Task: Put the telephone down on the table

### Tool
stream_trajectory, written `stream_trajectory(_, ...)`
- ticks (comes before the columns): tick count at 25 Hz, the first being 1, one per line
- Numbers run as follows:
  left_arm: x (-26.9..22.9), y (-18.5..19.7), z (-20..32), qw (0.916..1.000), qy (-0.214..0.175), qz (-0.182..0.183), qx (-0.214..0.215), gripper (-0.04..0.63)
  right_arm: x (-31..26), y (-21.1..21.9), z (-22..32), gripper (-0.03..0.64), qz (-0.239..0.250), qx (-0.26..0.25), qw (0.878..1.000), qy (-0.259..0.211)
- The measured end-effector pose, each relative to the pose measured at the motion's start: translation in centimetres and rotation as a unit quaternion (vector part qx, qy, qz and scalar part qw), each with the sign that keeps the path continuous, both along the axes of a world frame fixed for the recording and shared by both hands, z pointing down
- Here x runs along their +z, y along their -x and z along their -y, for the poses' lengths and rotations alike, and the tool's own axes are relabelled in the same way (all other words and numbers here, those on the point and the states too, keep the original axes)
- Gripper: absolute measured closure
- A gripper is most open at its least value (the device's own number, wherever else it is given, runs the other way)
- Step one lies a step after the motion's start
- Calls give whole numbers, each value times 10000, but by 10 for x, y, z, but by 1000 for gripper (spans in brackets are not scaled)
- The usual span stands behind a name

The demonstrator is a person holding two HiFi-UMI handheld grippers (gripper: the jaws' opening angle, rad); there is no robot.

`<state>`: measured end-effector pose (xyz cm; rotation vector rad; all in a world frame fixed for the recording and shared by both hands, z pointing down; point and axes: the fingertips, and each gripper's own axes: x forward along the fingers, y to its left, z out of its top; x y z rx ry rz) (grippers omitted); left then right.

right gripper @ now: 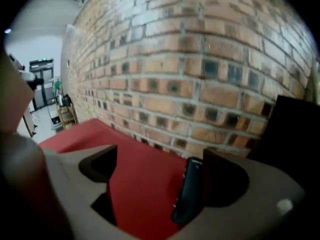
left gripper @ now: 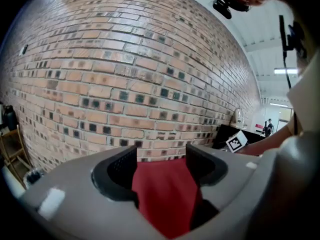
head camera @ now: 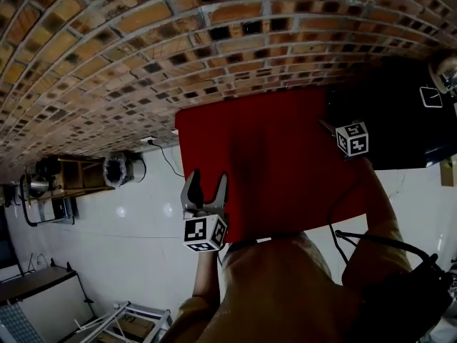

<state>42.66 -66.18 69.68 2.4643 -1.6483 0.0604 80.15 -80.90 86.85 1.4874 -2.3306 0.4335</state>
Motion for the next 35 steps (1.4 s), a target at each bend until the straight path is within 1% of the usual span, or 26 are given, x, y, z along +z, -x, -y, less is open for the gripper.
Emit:
stream_trajectory(1,-14,0,1,9999,-79,71,-2,287,-44,13,-12,95,303,10,9987,-409)
stream_trajectory(2,-30,0,0,9997,-183,131,-2,285,-90,27,-25,95,624,49,9947,-811)
stream_trajectory(4,-64,4,-3,9986,-469,226,21,285,-173,60,-56,95,1114,106,9819,-1525)
stream_trajectory(6,-93,10,-8,9972,-712,233,19,285,-236,96,-87,97,1400,83,9680,-2079)
stream_trajectory(8,-118,15,-16,9961,-869,154,2,285,-284,130,-116,99,1596,51,9546,-2515)
stream_trajectory(9,-129,17,-19,9952,-967,121,8,285,-303,146,-128,106,1612,64,9493,-2698)
stream_trajectory(10,-139,19,-23,9941,-1081,119,15,287,-317,161,-139,124,1540,102,9461,-2848)
stream_trajectory(11,-147,21,-26,9929,-1177,156,-17,287,-327,175,-148,127,1374,162,9452,-2958)
stream_trajectory(13,-157,30,-30,9910,-1277,333,-231,285,-338,202,-165,157,952,302,9454,-3103)
stream_trajectory(14,-159,34,-31,9899,-1311,421,-342,285,-342,212,-172,177,841,349,9449,-3146)
stream_trajectory(15,-160,37,-33,9891,-1332,458,-423,285,-344,221,-178,182,827,368,9444,-3162)
stream_trajectory(19,-160,50,-36,9892,-1294,334,-610,267,-349,245,-185,194,918,279,9448,-3132)
stream_trajectory(21,-159,51,-35,9895,-1276,331,-591,231,-353,243,-181,202,902,312,9452,-3123)
stream_trajectory(23,-160,50,-33,9895,-1293,337,-552,216,-357,237,-176,214,943,418,9452,-3097)
stream_trajectory(27,-163,50,-29,9895,-1319,326,-488,213,-363,235,-176,219,1167,409,9399,-3181)
stream_trajectory(29,-164,51,-28,9894,-1338,321,-475,213,-365,240,-177,219,1154,336,9385,-3238)
stream_trajectory(35,-162,49,-29,9891,-1381,305,-401,213,-358,241,-174,224,1129,287,9427,-3127)
